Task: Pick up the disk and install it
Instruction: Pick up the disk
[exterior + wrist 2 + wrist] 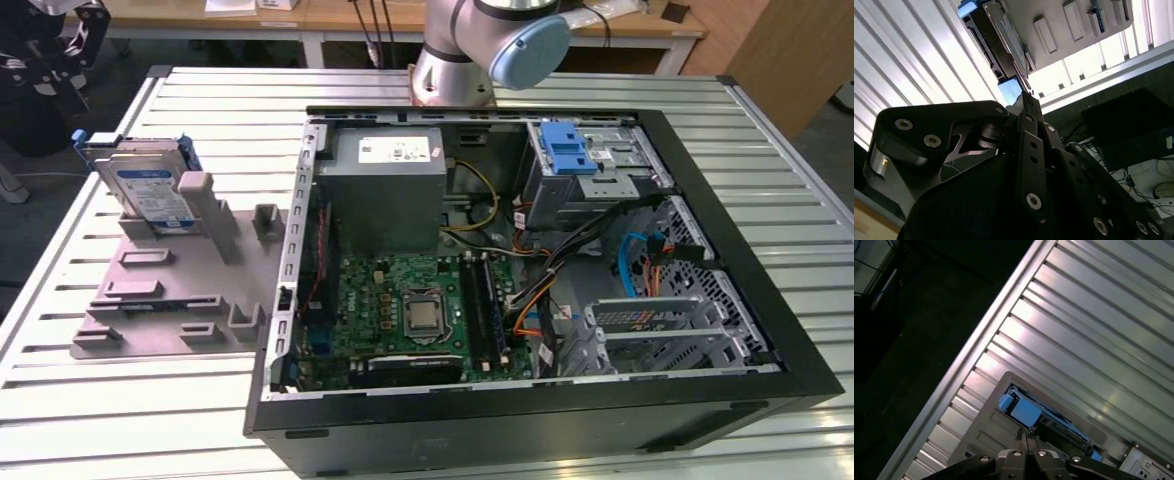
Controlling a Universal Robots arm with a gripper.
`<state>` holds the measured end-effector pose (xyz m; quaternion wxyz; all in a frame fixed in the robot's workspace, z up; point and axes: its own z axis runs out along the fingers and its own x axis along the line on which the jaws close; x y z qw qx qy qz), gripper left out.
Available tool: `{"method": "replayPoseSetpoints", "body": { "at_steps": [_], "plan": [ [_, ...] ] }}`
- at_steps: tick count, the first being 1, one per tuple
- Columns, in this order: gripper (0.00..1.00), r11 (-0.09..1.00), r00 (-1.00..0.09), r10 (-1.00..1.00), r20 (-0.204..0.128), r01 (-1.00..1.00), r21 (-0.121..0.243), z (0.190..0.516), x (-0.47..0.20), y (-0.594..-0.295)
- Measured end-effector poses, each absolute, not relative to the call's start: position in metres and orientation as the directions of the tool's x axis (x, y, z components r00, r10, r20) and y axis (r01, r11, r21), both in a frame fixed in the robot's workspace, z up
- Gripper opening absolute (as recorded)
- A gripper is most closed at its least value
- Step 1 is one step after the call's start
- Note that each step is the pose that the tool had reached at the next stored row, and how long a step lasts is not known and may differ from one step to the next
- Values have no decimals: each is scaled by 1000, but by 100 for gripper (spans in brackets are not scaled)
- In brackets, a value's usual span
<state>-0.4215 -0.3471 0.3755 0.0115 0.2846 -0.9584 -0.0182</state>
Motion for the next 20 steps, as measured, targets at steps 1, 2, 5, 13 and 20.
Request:
{"method": "replayPoseSetpoints", "body": {
  "at_steps": [1,2,5,13,20],
  "plan": [
    [11,830,-830,-557,12,-556,41,375,-422,-347],
    [11,822,-823,-568,12,-568,41,375,-422,-347],
    [11,799,-800,-600,12,-599,42,375,-422,-347],
    [11,732,-733,-681,12,-680,41,375,-422,-347],
    [11,667,-667,-745,12,-744,41,375,-422,-347]
  ]
}}
